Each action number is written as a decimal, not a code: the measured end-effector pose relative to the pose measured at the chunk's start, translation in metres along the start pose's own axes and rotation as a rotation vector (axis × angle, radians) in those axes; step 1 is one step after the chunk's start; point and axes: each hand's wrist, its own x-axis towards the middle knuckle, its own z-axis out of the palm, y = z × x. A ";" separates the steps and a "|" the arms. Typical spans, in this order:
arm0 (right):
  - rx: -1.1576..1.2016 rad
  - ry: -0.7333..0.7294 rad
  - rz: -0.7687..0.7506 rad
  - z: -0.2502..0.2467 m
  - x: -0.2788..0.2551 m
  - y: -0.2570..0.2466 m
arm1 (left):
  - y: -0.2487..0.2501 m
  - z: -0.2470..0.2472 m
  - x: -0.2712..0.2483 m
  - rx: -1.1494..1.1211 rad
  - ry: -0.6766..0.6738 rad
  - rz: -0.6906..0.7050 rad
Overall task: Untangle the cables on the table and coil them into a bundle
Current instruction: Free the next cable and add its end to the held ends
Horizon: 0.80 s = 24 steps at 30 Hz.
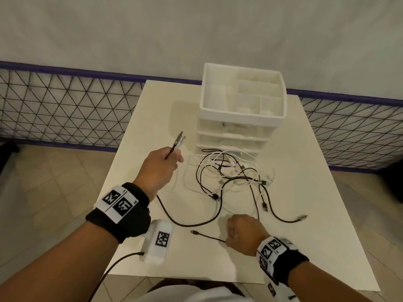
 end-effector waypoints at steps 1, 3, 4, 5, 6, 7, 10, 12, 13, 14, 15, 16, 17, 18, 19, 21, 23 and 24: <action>0.047 0.061 0.035 -0.005 0.002 0.004 | -0.003 -0.002 0.000 0.025 0.014 0.001; 0.148 0.216 0.059 -0.017 0.005 0.008 | -0.009 -0.007 0.002 0.052 0.034 -0.013; 0.200 0.292 0.043 -0.024 0.007 0.005 | -0.012 -0.008 0.002 0.055 0.036 -0.023; 0.246 0.369 0.008 -0.030 0.011 -0.001 | -0.014 -0.009 0.002 0.053 0.035 -0.034; 0.278 0.450 -0.029 -0.037 0.016 -0.009 | -0.017 -0.008 0.001 0.052 0.032 -0.043; 0.291 0.532 -0.059 -0.044 0.023 -0.018 | -0.019 -0.006 0.000 0.054 0.027 -0.048; 0.281 0.678 -0.089 -0.061 0.054 -0.043 | -0.025 0.000 -0.003 0.072 0.011 -0.048; 0.188 0.564 -0.039 -0.065 0.075 -0.055 | -0.028 0.004 -0.006 0.067 -0.002 -0.048; 0.102 0.441 -0.010 -0.066 0.084 -0.060 | -0.029 0.005 -0.007 0.066 -0.008 -0.047; -0.004 0.314 0.013 -0.065 0.092 -0.062 | -0.030 0.006 -0.007 0.067 -0.013 -0.046; -0.099 0.214 0.031 -0.064 0.098 -0.063 | -0.031 0.006 -0.009 0.071 -0.015 -0.045; -0.157 0.150 0.049 -0.063 0.102 -0.064 | -0.032 0.006 -0.009 0.081 -0.014 -0.043; -0.198 0.120 0.067 -0.061 0.105 -0.063 | -0.033 0.006 -0.010 0.090 -0.012 -0.041; -0.241 0.129 0.075 -0.058 0.108 -0.061 | -0.035 0.005 -0.011 0.093 -0.008 -0.043; -0.280 0.157 0.072 -0.055 0.110 -0.060 | -0.036 0.003 -0.012 0.091 -0.002 -0.047; -0.308 0.227 0.038 -0.054 0.113 -0.055 | -0.039 -0.003 -0.012 0.059 0.014 -0.073; -0.191 0.327 0.010 -0.068 0.113 -0.054 | -0.043 -0.011 -0.009 0.010 0.028 -0.108; -0.100 0.412 0.006 -0.080 0.111 -0.053 | -0.044 -0.015 -0.008 -0.012 0.036 -0.119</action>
